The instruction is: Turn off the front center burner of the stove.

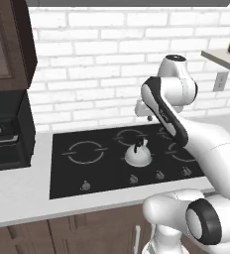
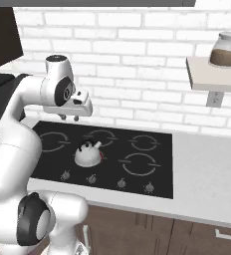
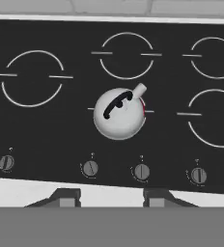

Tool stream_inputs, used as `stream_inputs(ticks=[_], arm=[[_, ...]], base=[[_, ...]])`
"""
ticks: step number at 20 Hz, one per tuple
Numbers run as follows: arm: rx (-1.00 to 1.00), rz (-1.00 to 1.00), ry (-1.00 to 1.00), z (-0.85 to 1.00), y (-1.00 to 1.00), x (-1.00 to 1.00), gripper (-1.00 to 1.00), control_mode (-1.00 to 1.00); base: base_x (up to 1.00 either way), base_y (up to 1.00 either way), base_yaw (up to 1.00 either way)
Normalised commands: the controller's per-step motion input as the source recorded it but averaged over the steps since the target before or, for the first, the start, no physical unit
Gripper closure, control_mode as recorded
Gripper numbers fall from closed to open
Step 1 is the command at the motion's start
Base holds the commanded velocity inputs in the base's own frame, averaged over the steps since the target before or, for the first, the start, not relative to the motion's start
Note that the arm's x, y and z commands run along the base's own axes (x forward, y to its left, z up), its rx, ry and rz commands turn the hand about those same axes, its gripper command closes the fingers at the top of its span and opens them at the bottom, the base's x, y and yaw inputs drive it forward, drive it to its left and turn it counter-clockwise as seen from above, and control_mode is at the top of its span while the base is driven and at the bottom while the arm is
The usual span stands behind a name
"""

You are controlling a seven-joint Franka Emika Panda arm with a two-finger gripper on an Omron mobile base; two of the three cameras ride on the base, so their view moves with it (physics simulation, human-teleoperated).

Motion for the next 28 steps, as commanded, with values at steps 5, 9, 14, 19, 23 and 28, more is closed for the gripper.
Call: stream_inputs(ticks=[5,9,14,19,23,28], arm=[[-0.05,0.04,0.00,-0.09,0.34,-0.36,-1.00,-1.00],[-0.04,0.10,0.05,-0.54,0.94,-0.44,-1.00,-1.00],[0.00,0.09,0.07,-0.91,0.68,-0.39,-1.00,-1.00],[0.00,0.09,0.08,-1.00,0.12,-0.27,-1.00,-1.00],[-0.04,0.07,0.01,-0.80,-0.07,-0.12,-1.00,-1.00],[-0.06,0.05,-0.12,-0.34,-0.26,0.00,-1.00,-1.00]], base=[[0.00,0.00,0.00],[0.00,0.00,0.00],[0.00,0.00,0.00],[0.00,0.00,0.00],[0.00,0.00,0.00],[0.00,0.00,0.00]])
